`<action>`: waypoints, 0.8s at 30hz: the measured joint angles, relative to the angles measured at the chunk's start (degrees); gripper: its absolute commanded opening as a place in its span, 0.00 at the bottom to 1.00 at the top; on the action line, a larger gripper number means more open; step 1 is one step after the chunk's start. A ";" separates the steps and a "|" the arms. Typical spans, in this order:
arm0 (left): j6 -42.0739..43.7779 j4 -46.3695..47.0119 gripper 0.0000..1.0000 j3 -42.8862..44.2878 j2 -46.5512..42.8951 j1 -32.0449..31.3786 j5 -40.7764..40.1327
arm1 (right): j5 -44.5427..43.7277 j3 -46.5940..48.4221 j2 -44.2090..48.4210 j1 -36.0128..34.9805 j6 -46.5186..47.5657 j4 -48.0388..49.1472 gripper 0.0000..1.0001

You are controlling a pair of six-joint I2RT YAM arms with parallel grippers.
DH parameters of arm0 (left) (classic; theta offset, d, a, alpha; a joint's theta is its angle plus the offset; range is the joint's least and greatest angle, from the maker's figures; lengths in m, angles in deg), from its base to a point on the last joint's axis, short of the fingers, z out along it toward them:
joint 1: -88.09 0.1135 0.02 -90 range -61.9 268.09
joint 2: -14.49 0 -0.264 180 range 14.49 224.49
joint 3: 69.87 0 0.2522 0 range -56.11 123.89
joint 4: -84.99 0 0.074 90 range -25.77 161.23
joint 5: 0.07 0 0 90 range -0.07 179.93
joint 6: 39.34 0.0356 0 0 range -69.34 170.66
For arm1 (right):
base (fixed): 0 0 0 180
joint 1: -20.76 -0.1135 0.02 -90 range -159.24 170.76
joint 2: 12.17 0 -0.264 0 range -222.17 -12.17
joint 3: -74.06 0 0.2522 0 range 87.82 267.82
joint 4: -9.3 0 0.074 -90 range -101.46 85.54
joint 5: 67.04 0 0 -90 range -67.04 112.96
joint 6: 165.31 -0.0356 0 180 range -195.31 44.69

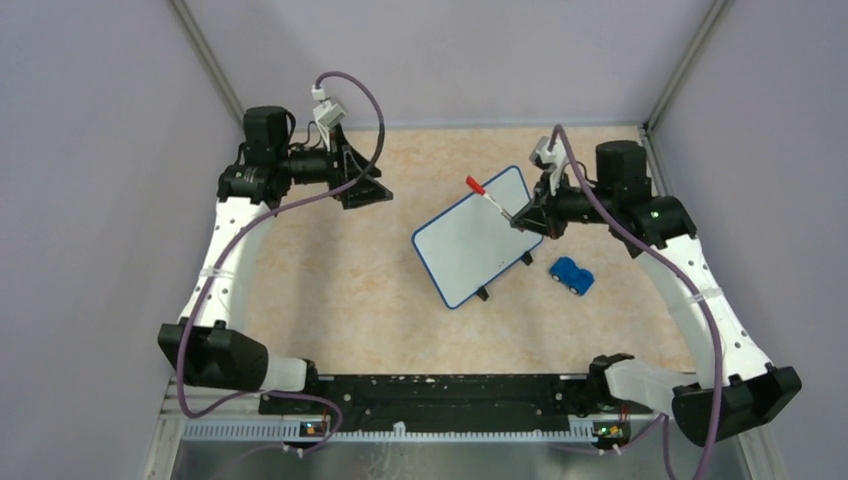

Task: Write a sentence on the whiteboard
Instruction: Pass from the right arm to the left

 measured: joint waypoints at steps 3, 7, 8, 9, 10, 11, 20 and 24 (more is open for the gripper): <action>0.07 -1.64 0.99 -0.96 -0.74 -2.21 2.82 | -1.03 1.16 -0.61 -6.10 2.58 -2.99 0.00; -1.20 -1.62 0.99 -4.35 -1.79 -9.11 4.55 | -2.95 1.31 -1.53 -14.10 4.94 -6.82 0.00; -1.57 -1.60 0.98 -4.92 -1.84 -10.86 4.76 | -3.58 1.31 -1.84 -15.52 5.35 -7.65 0.00; -1.97 -1.51 0.95 -5.64 -1.86 -13.03 4.74 | -3.96 1.31 -2.05 -16.24 5.66 -8.07 0.00; -2.62 -1.36 0.91 -6.34 -1.86 -14.75 4.72 | -4.35 1.31 -2.25 -16.79 5.86 -8.46 0.00; -3.34 -1.16 0.87 -7.19 -1.86 -16.46 4.68 | -4.70 1.31 -2.38 -17.11 5.99 -8.83 0.00; -10.95 2.82 0.62 -12.44 -1.29 -19.63 5.35 | -6.08 2.19 -2.80 -19.02 7.82 -10.99 0.00; -12.76 4.52 0.55 -12.48 -0.50 -20.28 5.38 | -6.10 2.19 -3.17 -20.00 8.68 -11.52 0.00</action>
